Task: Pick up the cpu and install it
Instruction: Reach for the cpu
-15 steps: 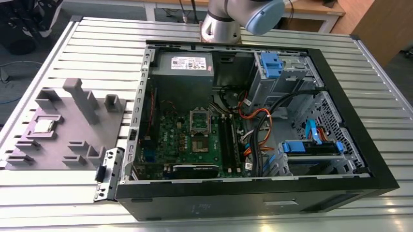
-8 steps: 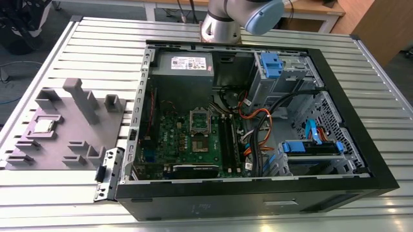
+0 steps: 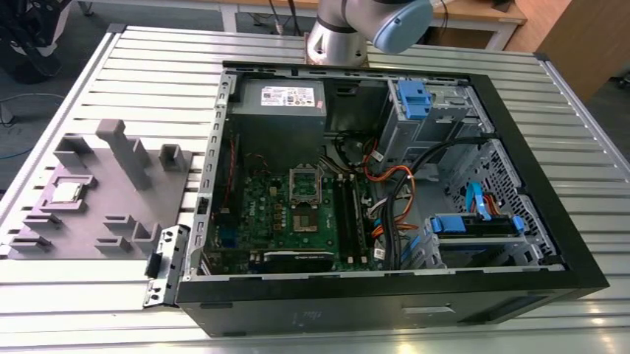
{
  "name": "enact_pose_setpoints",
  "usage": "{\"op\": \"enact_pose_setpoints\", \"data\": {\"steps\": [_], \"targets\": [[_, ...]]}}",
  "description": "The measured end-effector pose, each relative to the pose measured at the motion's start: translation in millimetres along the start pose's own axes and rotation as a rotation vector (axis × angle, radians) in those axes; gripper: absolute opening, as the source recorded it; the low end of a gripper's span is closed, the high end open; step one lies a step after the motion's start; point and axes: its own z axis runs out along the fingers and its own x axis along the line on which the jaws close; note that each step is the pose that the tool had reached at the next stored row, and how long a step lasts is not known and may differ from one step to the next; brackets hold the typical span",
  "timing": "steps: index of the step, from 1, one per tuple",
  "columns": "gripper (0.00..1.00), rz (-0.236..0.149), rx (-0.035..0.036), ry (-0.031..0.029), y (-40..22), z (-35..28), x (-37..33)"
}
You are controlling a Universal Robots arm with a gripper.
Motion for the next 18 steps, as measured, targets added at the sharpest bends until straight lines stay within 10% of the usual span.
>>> {"op": "enact_pose_setpoints", "data": {"steps": [18], "targets": [[0.11, 0.000, -0.0001, -0.0020, -6.1, 5.6, 9.1]]}}
